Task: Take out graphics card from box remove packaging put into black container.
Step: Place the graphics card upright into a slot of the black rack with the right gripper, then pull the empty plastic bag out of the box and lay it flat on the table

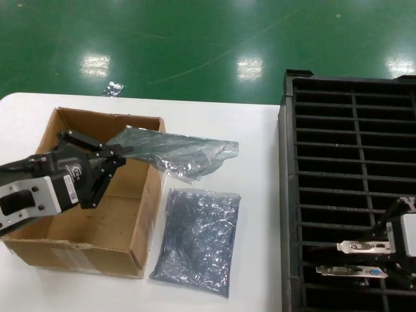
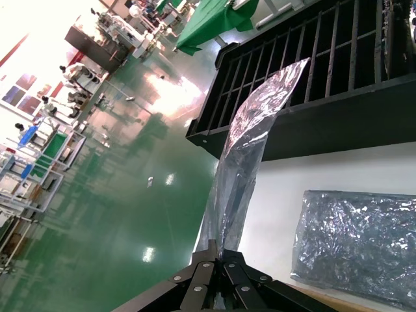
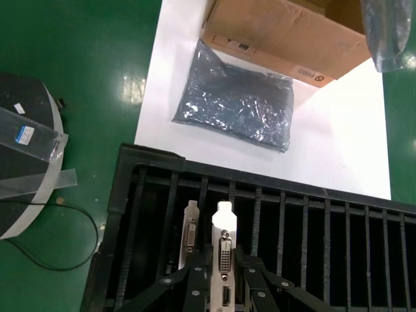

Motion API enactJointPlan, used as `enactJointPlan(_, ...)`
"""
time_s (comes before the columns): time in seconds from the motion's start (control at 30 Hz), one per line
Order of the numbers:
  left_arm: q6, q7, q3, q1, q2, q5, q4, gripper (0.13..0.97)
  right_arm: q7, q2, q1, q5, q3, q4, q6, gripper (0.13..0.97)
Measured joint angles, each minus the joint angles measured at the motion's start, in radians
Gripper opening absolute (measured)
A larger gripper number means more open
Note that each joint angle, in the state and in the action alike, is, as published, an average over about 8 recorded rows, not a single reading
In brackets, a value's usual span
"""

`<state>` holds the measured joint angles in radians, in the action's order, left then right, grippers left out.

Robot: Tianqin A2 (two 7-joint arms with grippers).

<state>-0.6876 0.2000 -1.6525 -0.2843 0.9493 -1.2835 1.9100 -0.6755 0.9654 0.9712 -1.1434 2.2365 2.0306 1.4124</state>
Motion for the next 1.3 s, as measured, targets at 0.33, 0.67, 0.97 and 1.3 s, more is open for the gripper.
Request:
enactJointPlan(0.33, 0.0, 0.0, 0.0, 0.0, 0.0, 0.0, 0.0, 0.139, 0.007, -0.001, -0.001, 0.037, 0.009, -0.003, -0.005, 0.237)
enactJointPlan(0.67, 0.0, 0.0, 0.0, 0.0, 0.0, 0.0, 0.0, 0.139, 0.004, 0.009, -0.004, 0.036, -0.003, 0.014, -0.016, 0.35)
enactJointPlan(0.97, 0.0, 0.0, 0.0, 0.0, 0.0, 0.0, 0.0, 0.139, 0.017, 0.081, -0.102, 0.123, -0.076, 0.028, -0.203, 0.528)
enactJointPlan(1.3, 0.0, 0.0, 0.0, 0.0, 0.0, 0.0, 0.0, 0.139, -0.175, 0.133, -0.393, 0.258, -0.258, 0.013, -0.53, 0.733)
